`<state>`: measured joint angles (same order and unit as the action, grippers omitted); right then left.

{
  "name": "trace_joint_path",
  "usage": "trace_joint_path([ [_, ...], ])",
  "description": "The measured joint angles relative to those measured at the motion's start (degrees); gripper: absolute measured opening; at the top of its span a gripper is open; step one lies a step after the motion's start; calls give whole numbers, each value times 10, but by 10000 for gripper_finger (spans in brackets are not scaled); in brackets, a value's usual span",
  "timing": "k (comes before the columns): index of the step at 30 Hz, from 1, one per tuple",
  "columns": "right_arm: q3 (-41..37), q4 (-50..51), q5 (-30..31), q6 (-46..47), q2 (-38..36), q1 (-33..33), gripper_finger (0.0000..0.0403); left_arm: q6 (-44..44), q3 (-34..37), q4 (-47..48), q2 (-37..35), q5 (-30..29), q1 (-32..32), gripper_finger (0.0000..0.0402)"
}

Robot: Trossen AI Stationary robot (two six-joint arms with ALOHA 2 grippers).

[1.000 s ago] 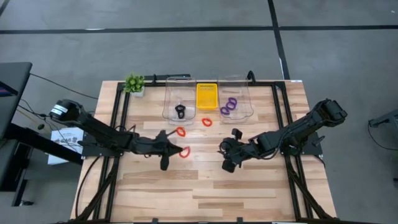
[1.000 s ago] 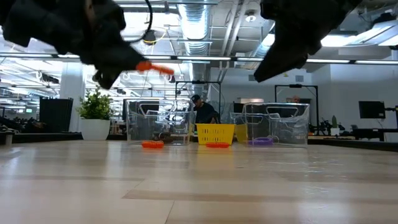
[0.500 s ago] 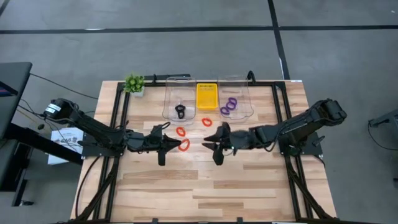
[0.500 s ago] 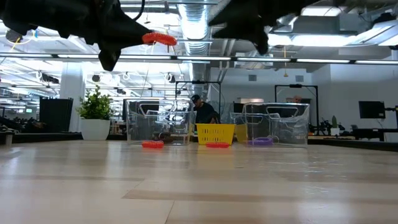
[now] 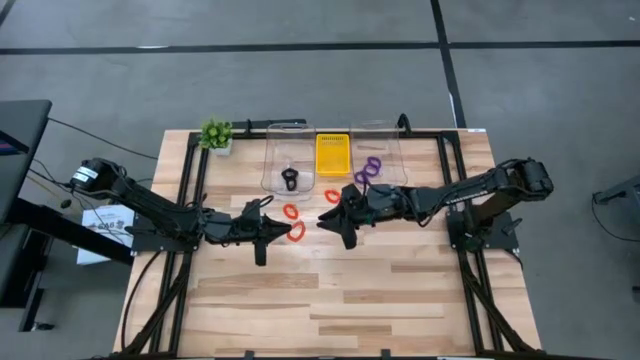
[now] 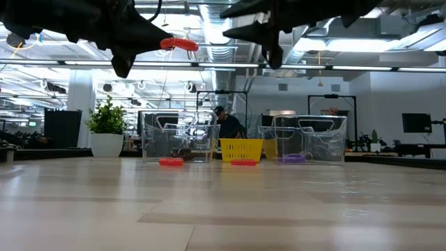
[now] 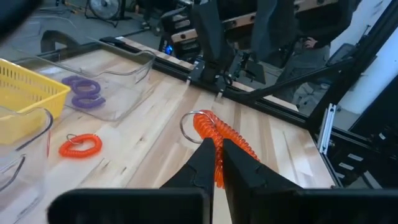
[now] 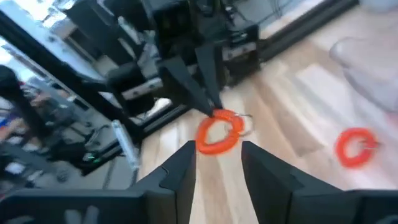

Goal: Sort spring keychains
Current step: Put the bottom orange spring keychain into the yellow bin

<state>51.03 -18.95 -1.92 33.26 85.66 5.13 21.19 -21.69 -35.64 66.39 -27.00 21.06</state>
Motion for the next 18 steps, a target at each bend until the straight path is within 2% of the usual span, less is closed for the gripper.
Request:
trace_joint_path([
  [4,0,-3,-36,26,21,-12,146,-12,0,-1,0,0,0,16],
  [8,10,-11,-44,29,52,-12,180,-16,0,-4,0,-8,0,16],
  [12,44,-12,-73,29,97,-12,209,-21,0,-8,1,-11,-1,16],
  [18,108,-20,-106,29,166,-12,224,-25,0,-9,2,-15,-1,16],
])
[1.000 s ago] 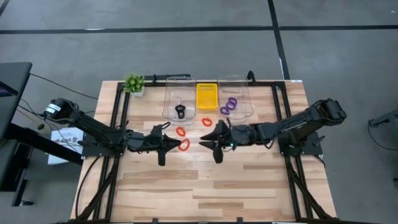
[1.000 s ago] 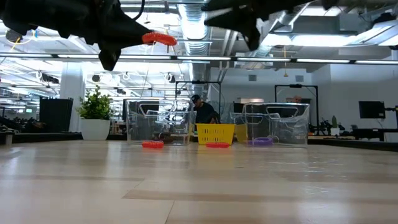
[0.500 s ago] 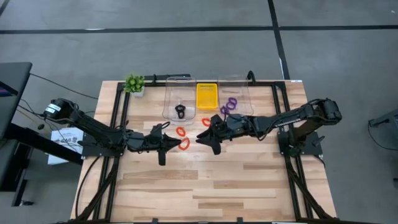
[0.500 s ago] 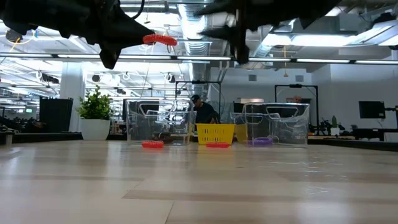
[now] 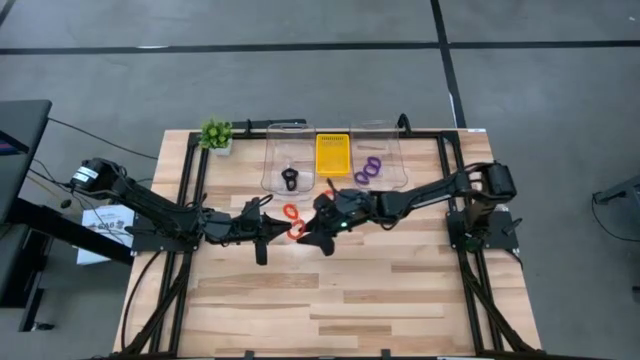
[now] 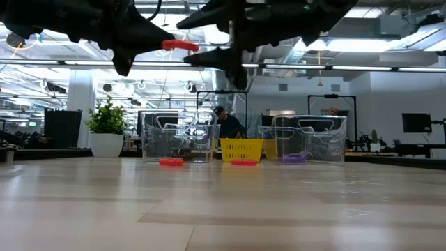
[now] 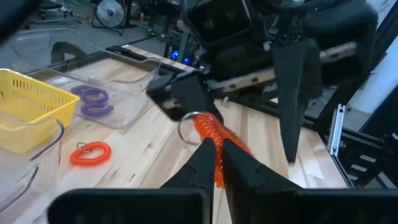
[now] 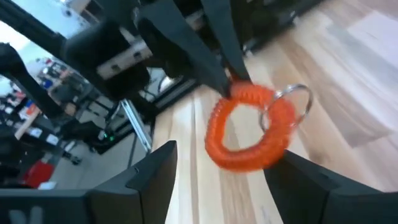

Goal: Sort spring keychains
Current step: Put the bottom orange spring keychain into the yellow bin

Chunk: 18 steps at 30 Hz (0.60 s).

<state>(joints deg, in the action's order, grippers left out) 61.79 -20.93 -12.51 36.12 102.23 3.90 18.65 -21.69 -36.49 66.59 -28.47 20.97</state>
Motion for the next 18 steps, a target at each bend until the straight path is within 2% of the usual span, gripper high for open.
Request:
trace_joint_path([
  [4,28,1,-13,-6,22,-3,218,0,0,0,0,0,0,16],
  [11,37,-1,-11,-26,17,-14,187,0,0,0,0,0,0,16],
  [14,37,-1,-11,-25,16,-18,151,0,0,0,0,0,0,16],
  [18,37,12,-16,-25,16,-19,73,0,0,0,0,0,0,16],
])
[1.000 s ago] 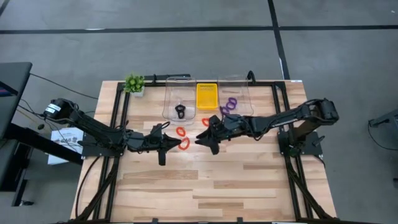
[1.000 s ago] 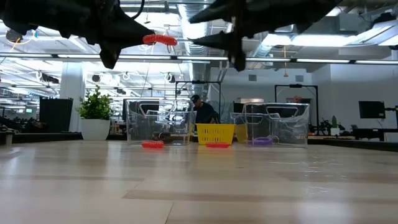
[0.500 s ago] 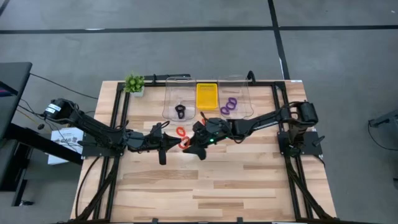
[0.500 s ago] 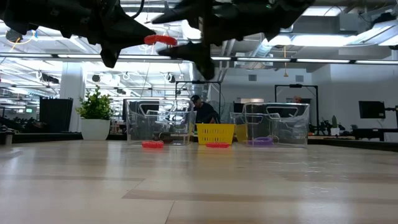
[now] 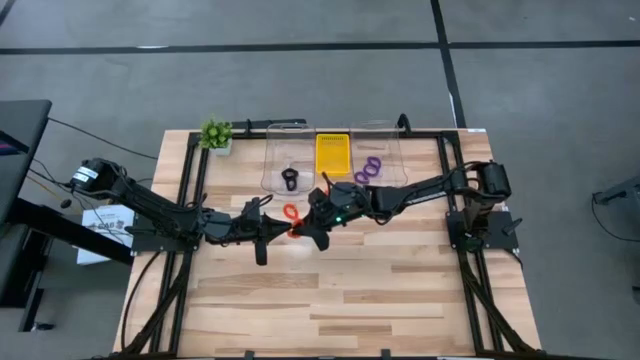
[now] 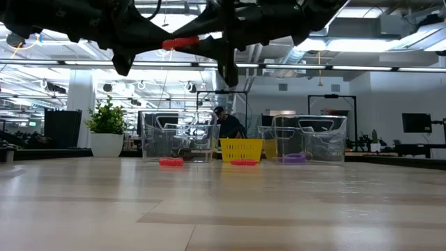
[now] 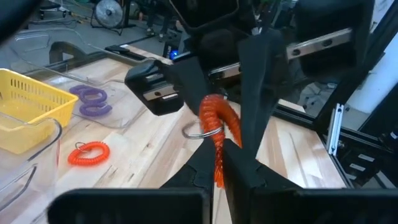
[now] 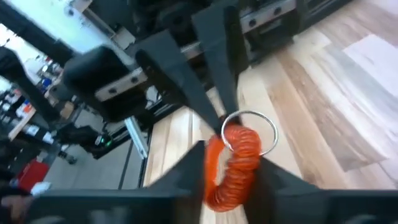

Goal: Sort spring keychains
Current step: Put the bottom orange spring keychain into the yellow bin

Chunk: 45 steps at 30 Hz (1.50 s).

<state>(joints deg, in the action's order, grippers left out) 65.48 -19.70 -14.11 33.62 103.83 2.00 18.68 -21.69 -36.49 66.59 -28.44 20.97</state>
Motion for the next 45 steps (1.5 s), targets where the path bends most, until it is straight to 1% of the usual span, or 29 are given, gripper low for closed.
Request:
trace_joint_path([
  [2,0,3,-11,-9,0,0,27,3,0,0,0,0,0,18],
  [3,0,3,-13,-11,0,0,17,9,0,0,0,0,0,21],
  [8,0,4,-14,-11,0,0,27,29,0,0,0,7,0,49],
  [12,0,4,-15,-12,0,2,10,30,0,0,0,29,0,85],
  [17,0,10,-30,-11,0,-2,19,41,0,0,0,32,0,123],
  [20,-1,30,-30,-12,-4,-8,11,43,0,0,0,32,0,136],
  [23,0,56,-25,-28,-18,-18,7,43,0,0,0,32,1,140],
  [26,-1,99,-14,-45,-42,-33,14,43,0,3,0,32,1,139],
  [31,-1,203,38,-99,-98,-71,11,43,0,5,0,32,1,132],
  [35,-1,291,81,-148,-134,-114,9,43,0,7,0,32,1,128],
  [37,0,327,98,-174,-141,-138,14,43,0,9,0,29,1,126],
  [40,0,372,104,-212,-142,-174,18,43,0,10,0,22,0,123],
  [45,-1,379,106,-289,-121,-218,10,43,0,14,0,13,0,120],
])
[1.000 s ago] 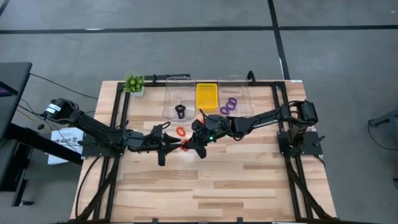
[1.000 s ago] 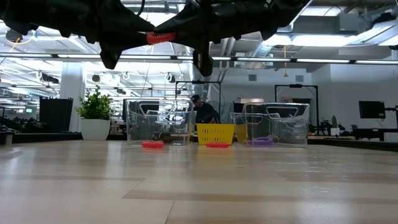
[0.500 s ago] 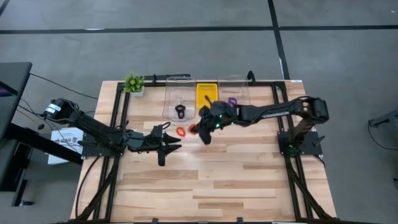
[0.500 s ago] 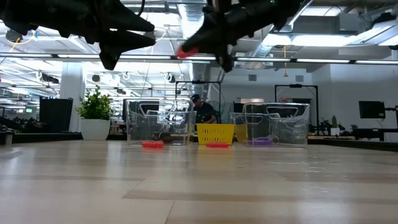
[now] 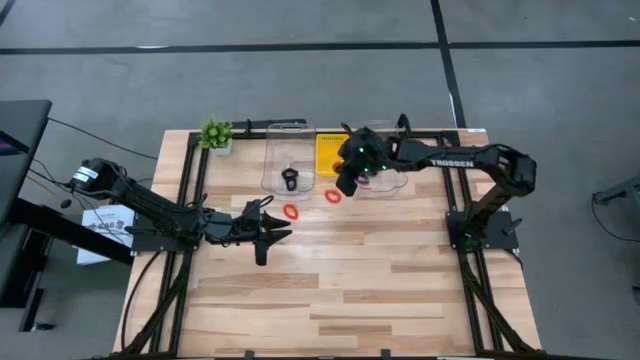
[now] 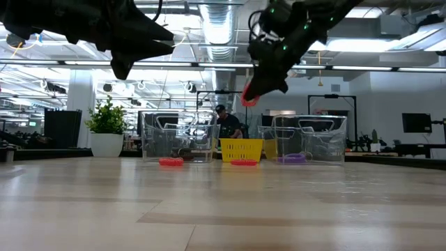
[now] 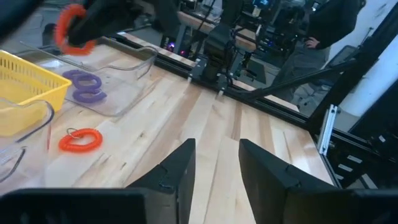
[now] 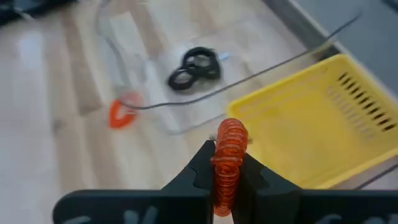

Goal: Sort spring keychains
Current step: Put the bottom orange spring keychain into the yellow bin

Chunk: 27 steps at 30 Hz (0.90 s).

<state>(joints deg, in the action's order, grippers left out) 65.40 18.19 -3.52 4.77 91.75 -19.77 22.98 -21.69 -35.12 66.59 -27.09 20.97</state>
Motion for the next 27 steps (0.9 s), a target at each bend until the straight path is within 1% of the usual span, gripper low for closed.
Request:
trace_joint_path([
  [5,10,-3,0,-65,31,-30,20,0,0,4,0,-4,0,119],
  [12,63,-4,11,-131,94,-45,36,0,0,11,0,-10,0,117],
  [14,78,-3,19,-133,109,-45,39,0,0,16,0,-10,0,117],
  [18,100,-4,57,-134,127,-44,52,0,0,19,0,-10,0,117],
  [20,102,0,77,-137,127,-45,61,0,0,22,0,-10,0,117],
  [27,103,11,113,-143,120,-48,105,0,0,31,0,-10,0,117],
])
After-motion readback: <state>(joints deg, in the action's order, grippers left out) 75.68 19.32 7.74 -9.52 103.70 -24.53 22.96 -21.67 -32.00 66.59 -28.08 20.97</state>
